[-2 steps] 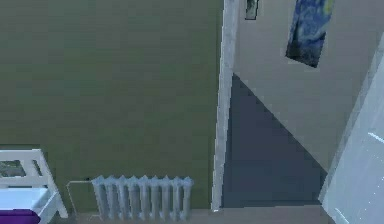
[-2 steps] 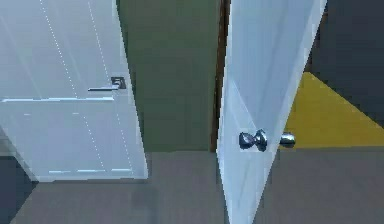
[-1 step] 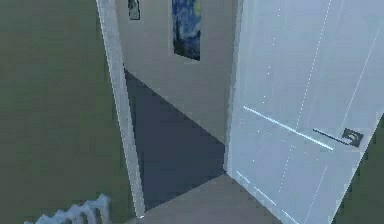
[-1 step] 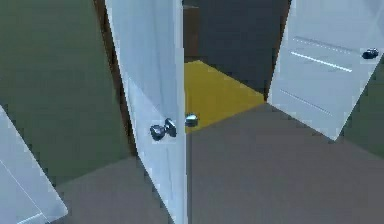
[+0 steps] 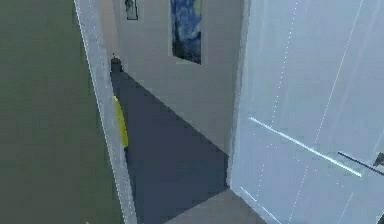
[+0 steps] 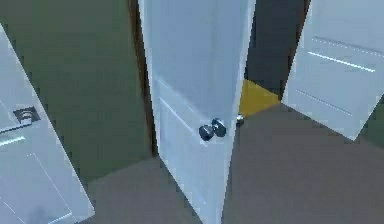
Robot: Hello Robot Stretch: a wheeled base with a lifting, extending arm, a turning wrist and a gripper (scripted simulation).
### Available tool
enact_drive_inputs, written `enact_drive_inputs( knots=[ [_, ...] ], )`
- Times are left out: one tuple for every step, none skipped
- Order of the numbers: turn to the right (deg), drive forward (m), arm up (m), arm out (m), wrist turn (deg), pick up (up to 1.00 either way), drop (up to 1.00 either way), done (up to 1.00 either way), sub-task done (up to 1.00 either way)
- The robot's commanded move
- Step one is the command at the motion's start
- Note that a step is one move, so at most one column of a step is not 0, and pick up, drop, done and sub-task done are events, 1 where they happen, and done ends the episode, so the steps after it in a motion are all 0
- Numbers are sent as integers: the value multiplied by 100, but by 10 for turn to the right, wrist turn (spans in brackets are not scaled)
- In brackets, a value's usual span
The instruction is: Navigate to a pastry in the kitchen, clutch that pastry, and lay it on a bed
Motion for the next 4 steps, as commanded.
enact_drive_inputs(
  knots=[
    [0, 100, 0, 0, 0, 0, 0, 0, 0],
    [240, 0, 0, 0, 0, 0, 0, 0, 0],
    [0, 5, 0, 0, 0, 0, 0, 0, 0],
    [-360, 0, 0, 0, 0, 0, 0, 0, 0]
  ],
)
